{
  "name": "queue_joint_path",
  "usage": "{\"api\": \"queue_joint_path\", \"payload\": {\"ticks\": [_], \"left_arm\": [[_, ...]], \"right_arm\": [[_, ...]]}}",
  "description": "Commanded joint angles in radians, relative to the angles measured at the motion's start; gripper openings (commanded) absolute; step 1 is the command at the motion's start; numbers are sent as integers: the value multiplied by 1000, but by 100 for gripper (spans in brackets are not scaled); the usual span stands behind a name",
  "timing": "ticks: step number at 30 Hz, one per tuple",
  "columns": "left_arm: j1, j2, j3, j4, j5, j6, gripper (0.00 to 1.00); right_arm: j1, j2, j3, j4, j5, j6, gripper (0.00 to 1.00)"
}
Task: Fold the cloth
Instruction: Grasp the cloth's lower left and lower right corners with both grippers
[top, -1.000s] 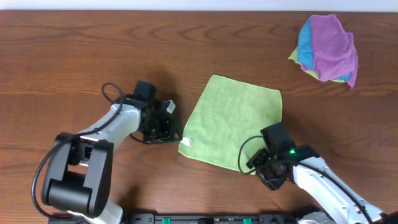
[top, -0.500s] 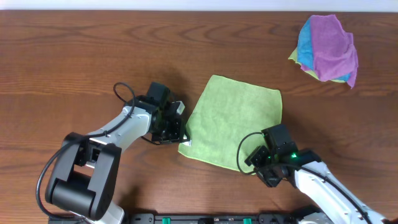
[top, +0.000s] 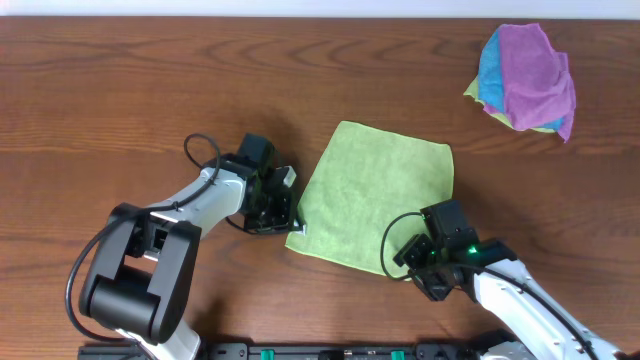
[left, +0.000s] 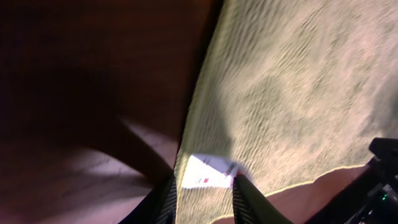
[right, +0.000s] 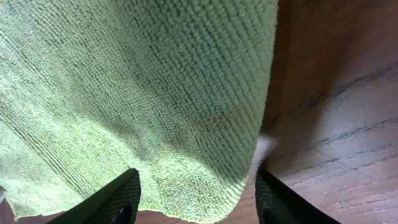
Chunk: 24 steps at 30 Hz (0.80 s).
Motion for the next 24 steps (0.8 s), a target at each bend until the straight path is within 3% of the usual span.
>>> {"api": "queue_joint_path", "payload": {"ticks": [1, 11, 19, 24], "left_arm": [[1, 28, 3, -40, -95, -3, 32], [41, 28, 3, -83, -123, -36, 32], [13, 28, 2, -40, -80, -185, 35], [-14, 28, 2, -24, -84, -204, 36]], "right_arm": [[8, 29, -49, 7, 48, -1, 61], [8, 29, -49, 5, 48, -11, 61], [7, 29, -49, 5, 48, -11, 61], [7, 29, -49, 5, 49, -11, 61]]}}
